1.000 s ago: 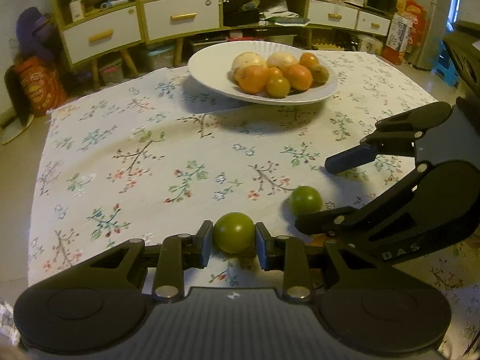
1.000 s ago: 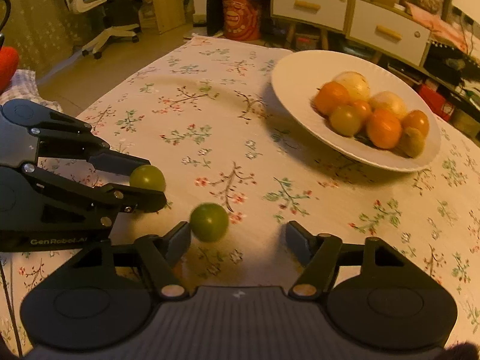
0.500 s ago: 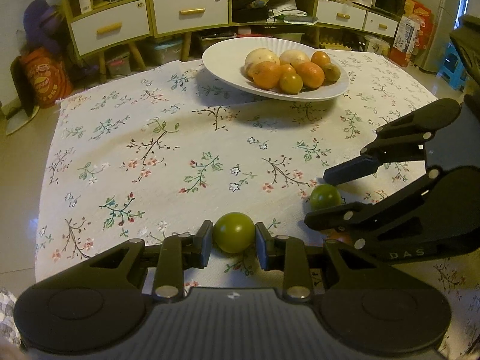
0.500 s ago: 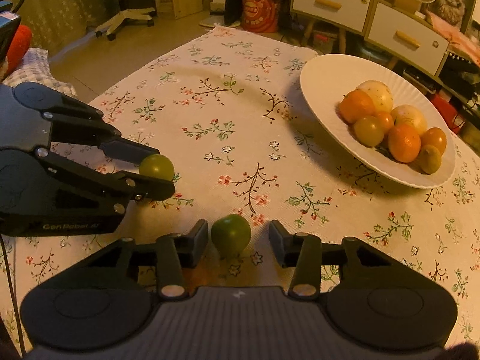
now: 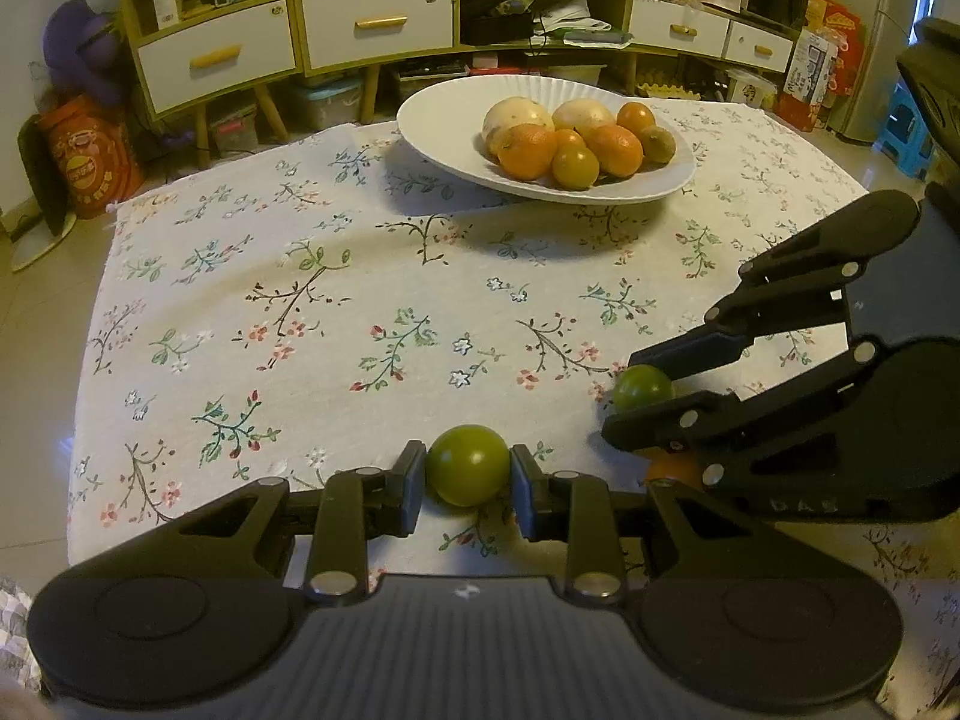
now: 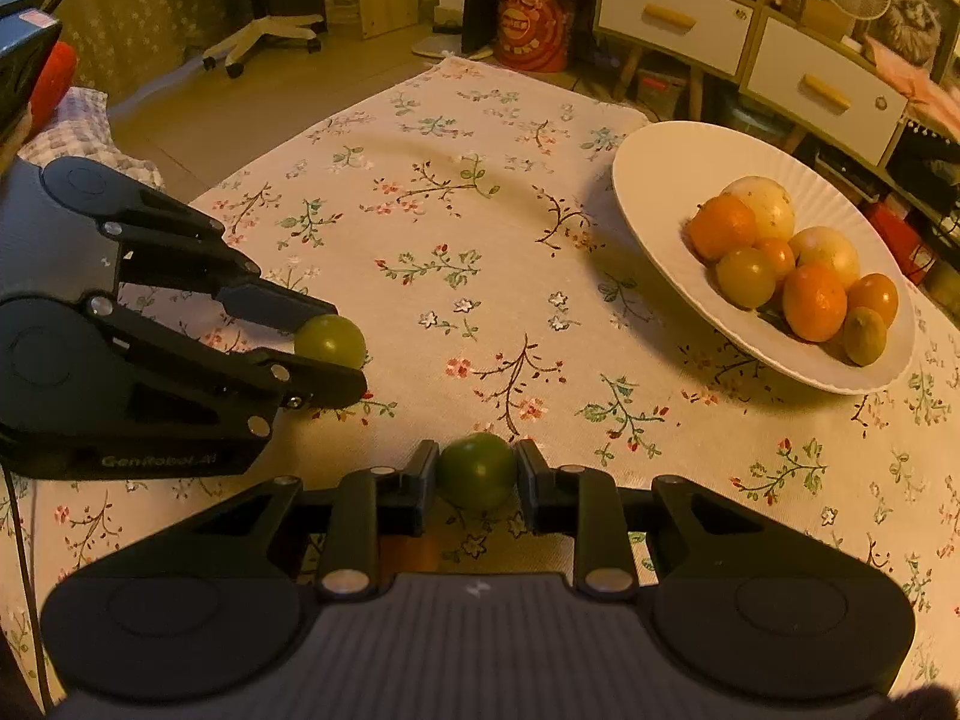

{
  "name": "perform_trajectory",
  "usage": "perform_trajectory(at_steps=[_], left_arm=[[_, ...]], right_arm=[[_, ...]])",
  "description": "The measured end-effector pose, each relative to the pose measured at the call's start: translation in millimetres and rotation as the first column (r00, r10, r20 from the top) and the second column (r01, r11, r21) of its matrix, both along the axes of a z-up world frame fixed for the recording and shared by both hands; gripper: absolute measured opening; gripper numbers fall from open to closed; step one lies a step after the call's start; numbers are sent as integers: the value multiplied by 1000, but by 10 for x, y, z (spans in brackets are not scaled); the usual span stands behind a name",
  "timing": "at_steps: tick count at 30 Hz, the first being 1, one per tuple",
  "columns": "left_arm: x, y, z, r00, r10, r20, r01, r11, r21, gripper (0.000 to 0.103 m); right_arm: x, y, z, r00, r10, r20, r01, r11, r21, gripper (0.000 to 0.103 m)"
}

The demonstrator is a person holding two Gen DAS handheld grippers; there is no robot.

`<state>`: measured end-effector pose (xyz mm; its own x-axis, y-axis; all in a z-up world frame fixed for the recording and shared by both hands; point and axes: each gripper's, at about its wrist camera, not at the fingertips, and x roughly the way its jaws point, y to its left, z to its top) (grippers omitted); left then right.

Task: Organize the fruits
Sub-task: 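Carry the lime with the left tool while the right tool carries its lime to the plate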

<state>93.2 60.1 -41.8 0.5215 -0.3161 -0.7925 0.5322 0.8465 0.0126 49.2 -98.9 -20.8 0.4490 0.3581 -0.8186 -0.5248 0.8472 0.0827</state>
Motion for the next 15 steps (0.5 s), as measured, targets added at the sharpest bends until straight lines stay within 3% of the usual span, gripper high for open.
perform_trajectory(at_steps=[15], left_arm=[[93, -169, 205, 999, 8, 39, -6, 999, -37, 21]], right_arm=[[146, -217, 146, 995, -84, 49, 83, 996, 26, 24]])
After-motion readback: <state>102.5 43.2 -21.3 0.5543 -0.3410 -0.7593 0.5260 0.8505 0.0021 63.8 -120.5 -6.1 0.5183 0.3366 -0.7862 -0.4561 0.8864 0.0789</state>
